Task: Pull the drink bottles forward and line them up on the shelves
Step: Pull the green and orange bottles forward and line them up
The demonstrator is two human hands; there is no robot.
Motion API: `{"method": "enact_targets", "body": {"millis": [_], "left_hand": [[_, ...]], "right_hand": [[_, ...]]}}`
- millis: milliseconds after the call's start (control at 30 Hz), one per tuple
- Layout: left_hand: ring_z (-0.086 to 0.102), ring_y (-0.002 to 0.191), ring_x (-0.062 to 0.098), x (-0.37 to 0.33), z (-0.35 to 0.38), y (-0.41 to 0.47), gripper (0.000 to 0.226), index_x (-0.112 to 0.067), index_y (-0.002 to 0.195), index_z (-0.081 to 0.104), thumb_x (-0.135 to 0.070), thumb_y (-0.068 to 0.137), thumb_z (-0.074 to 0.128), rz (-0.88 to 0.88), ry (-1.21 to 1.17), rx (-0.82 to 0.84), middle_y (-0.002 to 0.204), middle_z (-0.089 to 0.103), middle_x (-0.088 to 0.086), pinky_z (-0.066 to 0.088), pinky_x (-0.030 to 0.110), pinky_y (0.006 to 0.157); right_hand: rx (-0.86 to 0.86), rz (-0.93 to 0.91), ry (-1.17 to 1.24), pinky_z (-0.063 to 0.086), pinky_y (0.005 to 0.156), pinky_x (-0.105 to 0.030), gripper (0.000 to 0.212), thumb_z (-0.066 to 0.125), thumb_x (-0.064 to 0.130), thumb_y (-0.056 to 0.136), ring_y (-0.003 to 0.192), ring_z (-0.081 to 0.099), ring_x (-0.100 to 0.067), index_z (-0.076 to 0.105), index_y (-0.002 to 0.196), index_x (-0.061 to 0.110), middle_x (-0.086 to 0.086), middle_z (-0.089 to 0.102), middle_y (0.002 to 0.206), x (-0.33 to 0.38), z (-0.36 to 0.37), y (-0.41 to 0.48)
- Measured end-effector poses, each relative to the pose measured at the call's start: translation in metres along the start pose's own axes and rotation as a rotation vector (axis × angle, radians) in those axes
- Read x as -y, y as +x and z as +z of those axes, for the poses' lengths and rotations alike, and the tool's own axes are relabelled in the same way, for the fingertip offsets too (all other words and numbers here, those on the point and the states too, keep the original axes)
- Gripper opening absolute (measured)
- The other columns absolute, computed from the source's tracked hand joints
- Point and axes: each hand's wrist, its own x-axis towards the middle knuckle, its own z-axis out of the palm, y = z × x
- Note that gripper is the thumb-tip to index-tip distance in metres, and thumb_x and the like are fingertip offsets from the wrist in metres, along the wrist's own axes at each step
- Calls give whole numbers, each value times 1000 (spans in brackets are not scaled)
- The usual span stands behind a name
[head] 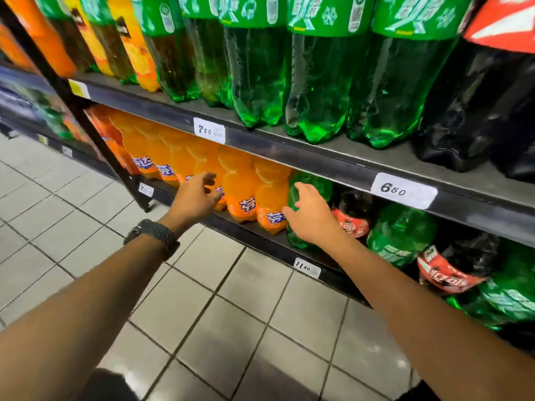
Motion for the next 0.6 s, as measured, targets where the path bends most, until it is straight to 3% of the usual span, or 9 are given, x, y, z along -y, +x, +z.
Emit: {"method": "enact_targets", "body": {"millis": [100, 200, 300, 433, 533, 600], "left_hand": [[52, 118, 24, 15, 9, 29, 60, -10, 140, 39, -27, 89, 65, 77, 59, 0, 138, 48, 10, 46, 45, 98], [41, 130, 27, 26, 16, 55, 70, -9, 144, 31, -29, 87, 66, 171, 70, -17, 145, 38, 12, 37, 44, 107], [34, 132, 28, 33, 20, 79, 69, -6, 142, 33, -34, 87, 65, 293, 128, -13, 145, 32, 12, 32, 40, 110], [42, 112, 32, 37, 12, 109, 53, -3, 108, 52, -50, 85, 61, 415, 282, -79, 116, 47, 18, 37, 39, 93], [57, 88, 34, 35, 3, 130, 61, -6, 77, 56, -67, 83, 50, 540, 471, -84, 84, 62, 17, 40, 39, 72], [61, 78, 33, 36, 0, 139, 57, -12, 68, 50, -67, 84, 49, 635, 581, -91, 75, 62, 13, 35, 35, 63]], "right_hand": [[-78, 63, -27, 48, 84, -39, 47, 63, 35, 86, 101, 57, -26, 45, 121, 8, -12, 52, 117, 9, 16, 26], [-139, 124, -39, 42, 69, -31, 36, 64, 39, 84, 91, 59, -28, 53, 98, 8, -11, 62, 98, 26, 26, 53], [-84, 230, -176, 37, 67, -32, 44, 56, 45, 90, 92, 58, -28, 56, 106, 5, -9, 59, 95, 40, 37, 74], [-135, 303, -394, 37, 72, -33, 48, 47, 46, 95, 103, 57, -34, 56, 112, 2, -16, 61, 111, 48, 50, 86], [-229, 356, -536, 39, 72, -35, 50, 45, 50, 95, 102, 58, -37, 61, 98, 2, -18, 63, 103, 54, 57, 91], [-238, 424, -573, 37, 69, -33, 52, 46, 53, 93, 97, 60, -37, 62, 87, 3, -18, 63, 93, 61, 63, 97]]}}
